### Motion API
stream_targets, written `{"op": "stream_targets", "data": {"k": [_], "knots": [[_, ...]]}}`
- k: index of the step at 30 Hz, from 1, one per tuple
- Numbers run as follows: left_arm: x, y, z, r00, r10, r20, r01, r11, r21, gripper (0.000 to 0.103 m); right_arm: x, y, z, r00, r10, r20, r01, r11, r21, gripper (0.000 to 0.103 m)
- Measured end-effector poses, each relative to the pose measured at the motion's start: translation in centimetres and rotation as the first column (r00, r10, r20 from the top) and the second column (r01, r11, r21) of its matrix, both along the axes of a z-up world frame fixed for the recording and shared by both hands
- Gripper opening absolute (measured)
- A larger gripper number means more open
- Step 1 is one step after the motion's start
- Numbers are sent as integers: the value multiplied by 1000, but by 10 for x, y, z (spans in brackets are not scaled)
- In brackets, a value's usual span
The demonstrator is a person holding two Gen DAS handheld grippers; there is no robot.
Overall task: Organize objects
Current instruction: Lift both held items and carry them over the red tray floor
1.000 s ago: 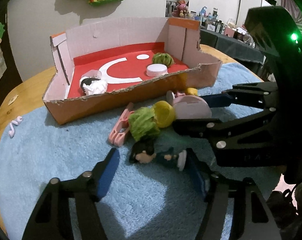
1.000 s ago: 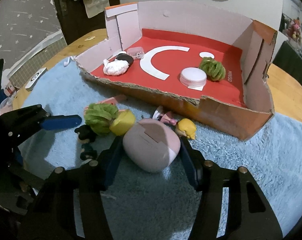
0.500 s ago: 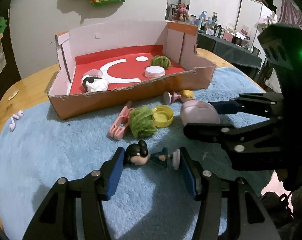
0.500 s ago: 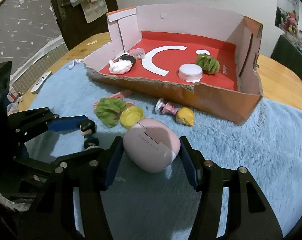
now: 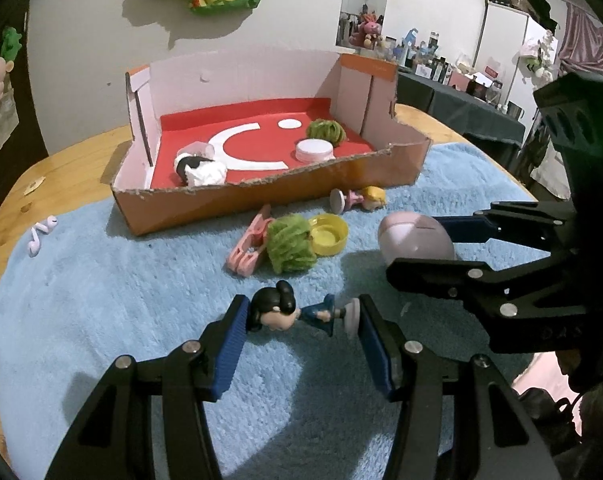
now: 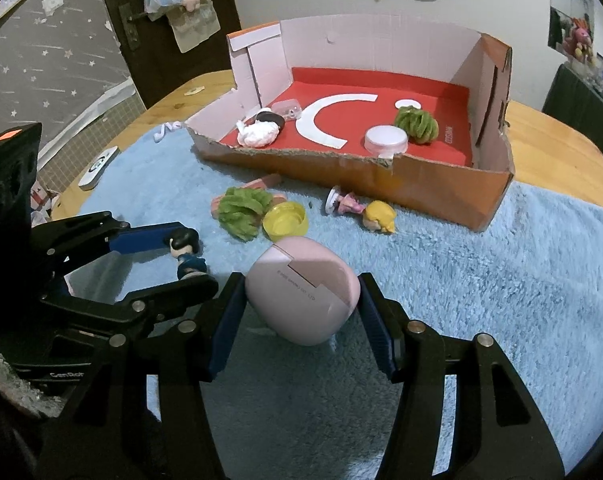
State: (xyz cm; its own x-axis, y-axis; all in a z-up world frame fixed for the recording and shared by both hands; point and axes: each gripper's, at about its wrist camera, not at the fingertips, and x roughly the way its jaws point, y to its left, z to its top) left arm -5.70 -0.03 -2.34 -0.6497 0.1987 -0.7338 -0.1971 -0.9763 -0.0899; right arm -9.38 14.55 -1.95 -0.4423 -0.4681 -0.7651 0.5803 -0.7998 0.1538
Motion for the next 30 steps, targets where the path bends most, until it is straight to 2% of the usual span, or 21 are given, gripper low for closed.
{"op": "stream_targets", "data": {"k": [30], "knots": [[-55,-8,51,995,26,-98,-24,1000,12,56,-34,-1,49,997,-3,-71,-2,997,-77,55]]}}
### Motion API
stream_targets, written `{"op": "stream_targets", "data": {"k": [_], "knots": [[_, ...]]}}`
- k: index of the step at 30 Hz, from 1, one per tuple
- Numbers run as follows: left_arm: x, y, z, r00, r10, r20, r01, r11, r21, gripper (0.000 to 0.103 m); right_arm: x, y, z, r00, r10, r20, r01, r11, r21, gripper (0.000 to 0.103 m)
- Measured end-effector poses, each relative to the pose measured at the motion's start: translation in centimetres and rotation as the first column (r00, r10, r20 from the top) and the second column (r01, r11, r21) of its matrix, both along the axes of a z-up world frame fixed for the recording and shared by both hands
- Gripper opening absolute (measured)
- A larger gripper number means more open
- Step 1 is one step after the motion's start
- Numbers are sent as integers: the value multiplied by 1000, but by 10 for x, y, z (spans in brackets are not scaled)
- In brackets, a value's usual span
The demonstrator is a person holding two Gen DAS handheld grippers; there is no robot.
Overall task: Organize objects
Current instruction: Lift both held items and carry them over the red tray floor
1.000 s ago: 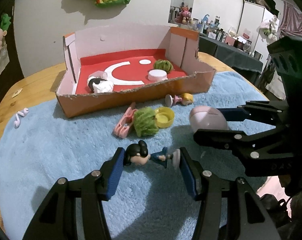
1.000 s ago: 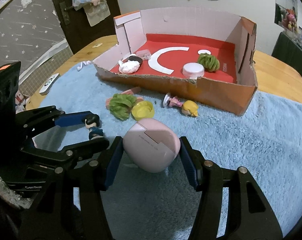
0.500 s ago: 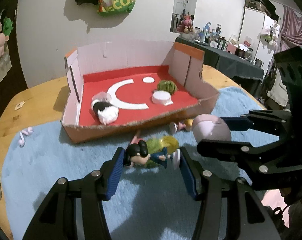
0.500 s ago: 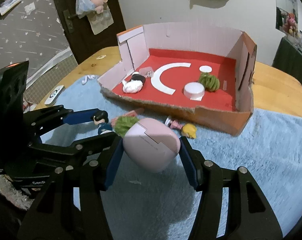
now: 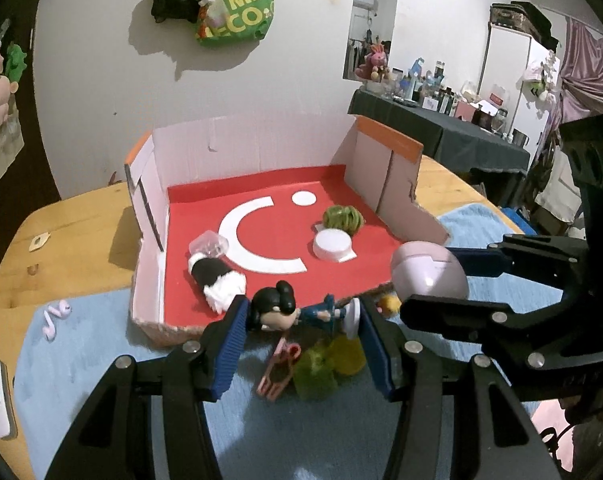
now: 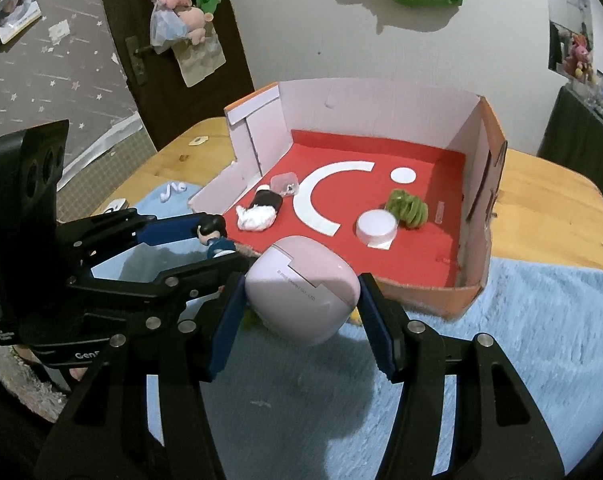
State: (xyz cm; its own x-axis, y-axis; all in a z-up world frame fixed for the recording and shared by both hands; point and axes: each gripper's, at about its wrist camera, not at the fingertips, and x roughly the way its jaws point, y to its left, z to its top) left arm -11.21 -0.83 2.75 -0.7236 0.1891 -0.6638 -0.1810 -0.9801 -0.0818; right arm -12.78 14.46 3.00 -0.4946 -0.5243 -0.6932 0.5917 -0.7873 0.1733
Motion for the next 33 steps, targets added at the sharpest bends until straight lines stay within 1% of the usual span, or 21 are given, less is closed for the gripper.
{"op": "stream_targets", "data": {"k": [9,15,23,31,33], "knots": [[-20,1,3,1000,-5,5,5,1000,6,56,-19,0,3,1000,-11,4,11,1000,-2,55],[-37,-1,2,1000,-3,29,2,1000,16,56,-36,-1,3,1000,-19,13,19,1000,8,55],[-58,-4,-11,997,-2,75,0,1000,22,56,-57,-4,-8,999,-31,42,29,999,36,55],[-69,-4,-25,993,-14,113,13,1000,11,56,-72,-6,-20,997,-34,73,29,998,61,55],[-71,-6,-28,991,-23,130,20,999,25,56,-74,-7,-23,996,-32,85,27,998,64,55]]}}
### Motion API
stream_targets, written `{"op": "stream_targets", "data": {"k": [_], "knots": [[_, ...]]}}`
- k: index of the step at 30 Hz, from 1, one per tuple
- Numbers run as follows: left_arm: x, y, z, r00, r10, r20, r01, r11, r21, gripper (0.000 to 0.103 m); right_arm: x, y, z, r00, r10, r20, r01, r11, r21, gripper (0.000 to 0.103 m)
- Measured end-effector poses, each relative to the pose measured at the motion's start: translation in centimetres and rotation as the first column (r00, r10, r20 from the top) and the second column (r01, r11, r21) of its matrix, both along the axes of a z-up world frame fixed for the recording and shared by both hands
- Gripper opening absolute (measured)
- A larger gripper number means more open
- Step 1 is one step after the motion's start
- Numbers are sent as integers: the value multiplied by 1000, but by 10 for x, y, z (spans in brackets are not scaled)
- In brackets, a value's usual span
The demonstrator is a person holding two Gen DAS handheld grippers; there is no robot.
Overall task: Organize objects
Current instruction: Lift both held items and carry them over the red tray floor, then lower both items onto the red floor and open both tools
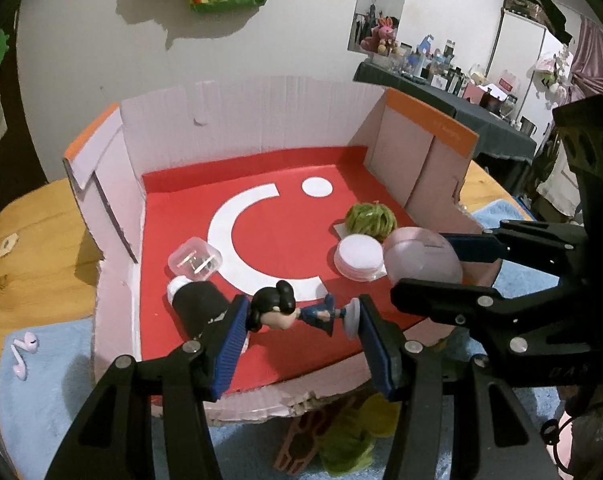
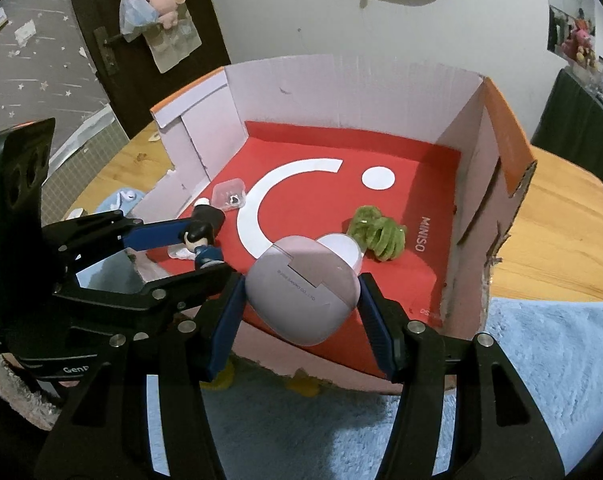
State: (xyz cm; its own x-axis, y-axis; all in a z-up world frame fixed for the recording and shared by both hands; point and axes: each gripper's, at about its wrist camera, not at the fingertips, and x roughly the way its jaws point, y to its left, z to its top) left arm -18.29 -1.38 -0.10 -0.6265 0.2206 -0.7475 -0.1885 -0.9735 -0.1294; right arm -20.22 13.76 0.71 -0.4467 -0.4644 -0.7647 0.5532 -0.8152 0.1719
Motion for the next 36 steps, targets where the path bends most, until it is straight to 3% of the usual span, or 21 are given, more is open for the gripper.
{"op": "stream_targets", "data": {"k": [17,26,36], "knots": [[0,-2,-8,999,-32,21,33,998,-47,56,-17,-10,-15,995,35,92,-32,999,-35,55],[-10,-8,-13,999,-11,47,12,1000,-14,56,-30,-14,-24,992,21,124,-15,998,-54,55],[-23,-4,-21,998,-6,55,8,999,-37,56,-39,-18,-31,998,-64,6,63,993,105,55]]}}
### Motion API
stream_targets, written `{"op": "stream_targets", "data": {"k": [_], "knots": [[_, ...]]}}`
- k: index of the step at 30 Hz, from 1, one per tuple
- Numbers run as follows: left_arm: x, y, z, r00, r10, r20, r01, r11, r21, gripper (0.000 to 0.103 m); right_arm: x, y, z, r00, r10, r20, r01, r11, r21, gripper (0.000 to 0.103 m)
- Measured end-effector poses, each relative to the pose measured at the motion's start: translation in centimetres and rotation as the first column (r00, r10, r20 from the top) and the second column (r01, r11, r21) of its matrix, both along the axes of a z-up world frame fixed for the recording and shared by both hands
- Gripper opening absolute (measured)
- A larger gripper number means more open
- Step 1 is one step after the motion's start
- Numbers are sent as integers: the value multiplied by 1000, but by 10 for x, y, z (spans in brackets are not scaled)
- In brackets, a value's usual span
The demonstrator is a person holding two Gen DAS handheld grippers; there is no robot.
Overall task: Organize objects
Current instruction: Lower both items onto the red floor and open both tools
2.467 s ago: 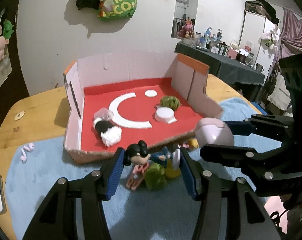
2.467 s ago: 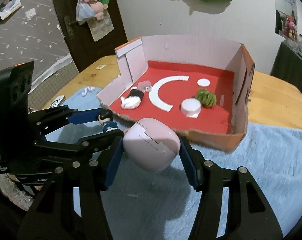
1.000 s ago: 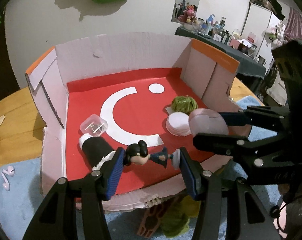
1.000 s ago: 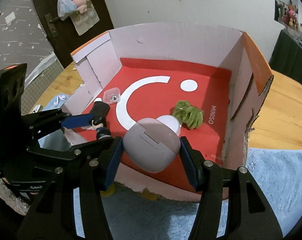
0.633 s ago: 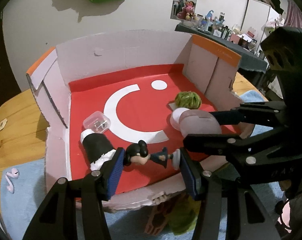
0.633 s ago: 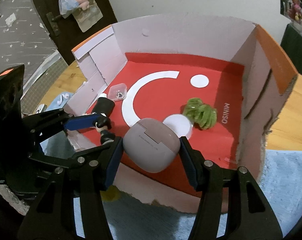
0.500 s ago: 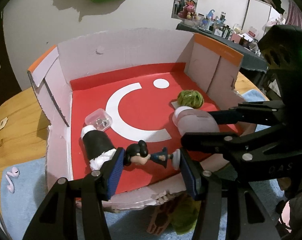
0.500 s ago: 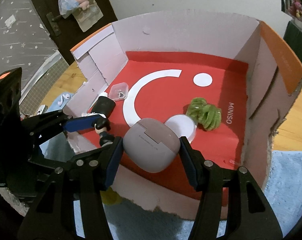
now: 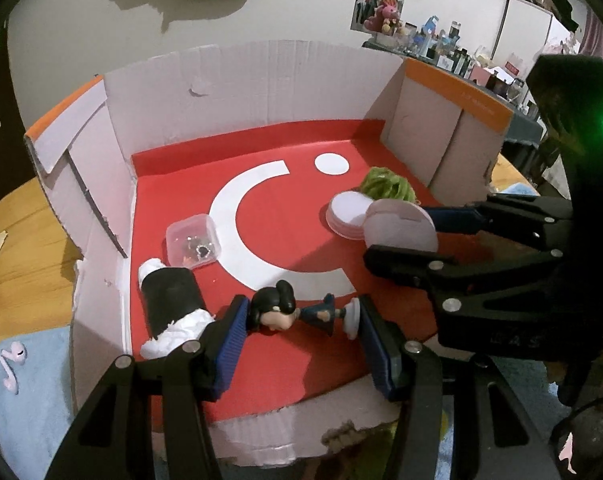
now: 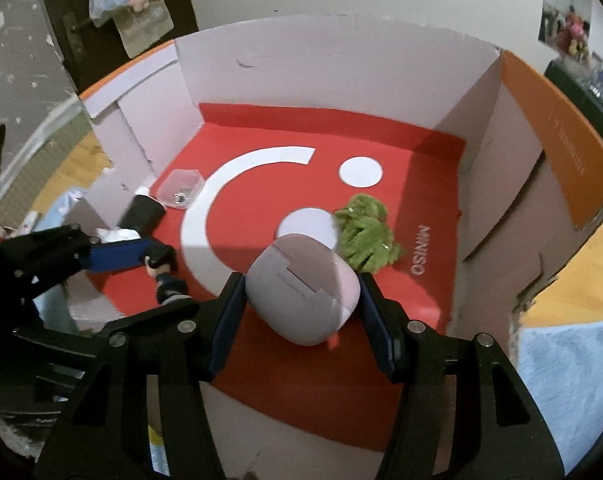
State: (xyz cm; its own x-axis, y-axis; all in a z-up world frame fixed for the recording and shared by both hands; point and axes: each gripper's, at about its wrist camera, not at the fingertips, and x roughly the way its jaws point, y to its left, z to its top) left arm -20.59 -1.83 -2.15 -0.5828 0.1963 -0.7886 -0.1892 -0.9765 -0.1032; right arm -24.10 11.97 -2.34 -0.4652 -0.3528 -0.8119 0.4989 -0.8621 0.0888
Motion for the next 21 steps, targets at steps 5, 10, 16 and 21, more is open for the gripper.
{"op": "stream_targets", "data": {"k": [5,10,16,21], "knots": [[-4,-2,0,1000,-2,6,2,1000,10,56,-3,2,-2,1000,-4,-1,4,1000,16,55],[-4,-3,0,1000,-3,4,3,1000,9,56,-3,3,-1,1000,-4,2,4,1000,17,55],[-4,-3,0,1000,-3,3,3,1000,8,56,-3,4,-1,1000,-5,2,5,1000,17,55],[-3,-3,0,1000,-1,1,1,1000,4,56,-1,3,-1,1000,-9,3,9,1000,18,55]]}}
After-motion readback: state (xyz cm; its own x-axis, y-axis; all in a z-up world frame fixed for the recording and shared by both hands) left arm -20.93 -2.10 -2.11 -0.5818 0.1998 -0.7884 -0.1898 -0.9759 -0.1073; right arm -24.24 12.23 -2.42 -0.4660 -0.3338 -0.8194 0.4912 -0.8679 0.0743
